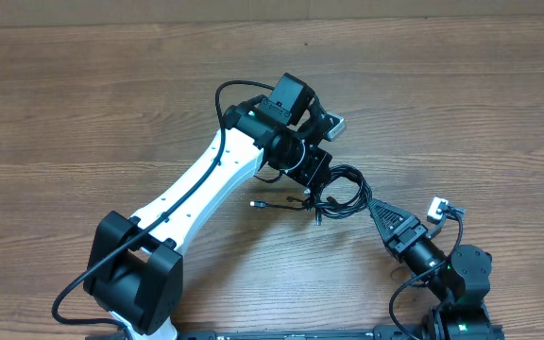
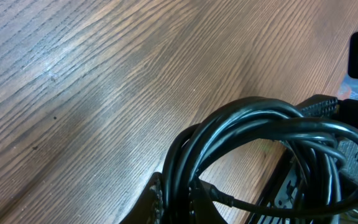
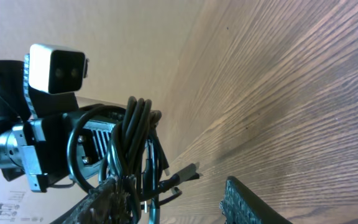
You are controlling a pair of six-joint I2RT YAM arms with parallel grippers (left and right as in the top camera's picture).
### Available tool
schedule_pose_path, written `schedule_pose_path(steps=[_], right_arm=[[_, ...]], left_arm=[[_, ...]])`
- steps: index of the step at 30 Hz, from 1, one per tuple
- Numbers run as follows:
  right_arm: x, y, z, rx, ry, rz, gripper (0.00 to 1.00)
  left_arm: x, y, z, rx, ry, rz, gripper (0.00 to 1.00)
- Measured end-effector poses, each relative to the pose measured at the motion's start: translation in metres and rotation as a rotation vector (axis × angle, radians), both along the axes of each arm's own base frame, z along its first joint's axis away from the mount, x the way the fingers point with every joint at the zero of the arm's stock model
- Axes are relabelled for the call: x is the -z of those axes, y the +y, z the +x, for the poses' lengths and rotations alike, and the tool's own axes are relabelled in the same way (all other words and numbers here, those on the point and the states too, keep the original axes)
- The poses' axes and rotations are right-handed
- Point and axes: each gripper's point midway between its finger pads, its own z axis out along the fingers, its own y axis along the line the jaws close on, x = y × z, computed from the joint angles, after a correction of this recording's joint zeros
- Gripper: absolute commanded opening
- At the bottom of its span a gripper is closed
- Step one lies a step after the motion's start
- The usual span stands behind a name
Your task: Untangle cables
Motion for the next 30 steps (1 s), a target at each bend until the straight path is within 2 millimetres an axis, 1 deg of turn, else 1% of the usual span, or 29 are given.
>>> schedule_pose_path(steps=[4,7,10,12,15,17,19,21,22,26,28,30], right_arm=[[0.000,0.003,-0.002,-0.029,-0.033,-0.047,0.50],[-0.001,0.005,-0.003,-0.059,-0.087,-0.109,0.50],[-0.012,0.010,-0.004,-0.103,-0.179,-0.149,0.49],[-0.027,0.014,-0.006,-0.132,-0.262,-0.161,0.49],[-0.046,0.019,-0.010,-0.166,-0.372,-0.173,0.49],[-0.051,0.021,-0.011,-0.177,-0.402,-0.178,0.48],[-0.051,0.022,-0.012,-0.184,-0.414,-0.187,0.43],[-0.052,0.022,-0.013,-0.191,-0.422,-0.192,0.34],[-0.053,0.023,-0.013,-0.194,-0.429,-0.191,0.31],[-0.059,0.024,-0.015,-0.204,-0.443,-0.172,0.04],[-0.060,0.025,-0.016,-0.206,-0.433,-0.150,0.04],[-0.059,0.025,-0.016,-0.208,-0.410,-0.126,0.04]], left_arm=[[0.000,0.000,0.000,-0.006,0.005,-0.003,0.04],[0.001,0.001,0.000,-0.047,0.034,0.009,0.04],[0.001,0.002,0.000,-0.107,0.078,0.016,0.04],[0.000,0.000,-0.001,-0.131,0.109,0.010,0.04],[-0.002,-0.002,-0.010,-0.139,0.173,-0.011,0.05],[-0.004,-0.003,-0.018,-0.138,0.222,-0.020,0.04],[-0.006,-0.004,-0.025,-0.131,0.264,-0.029,0.04],[-0.007,-0.004,-0.029,-0.130,0.290,-0.033,0.04],[-0.007,-0.003,-0.031,-0.133,0.299,-0.031,0.04],[-0.007,-0.001,-0.030,-0.140,0.311,-0.030,0.05],[-0.007,0.000,-0.030,-0.143,0.310,-0.024,0.10],[-0.005,0.001,-0.029,-0.148,0.301,-0.013,0.23]])
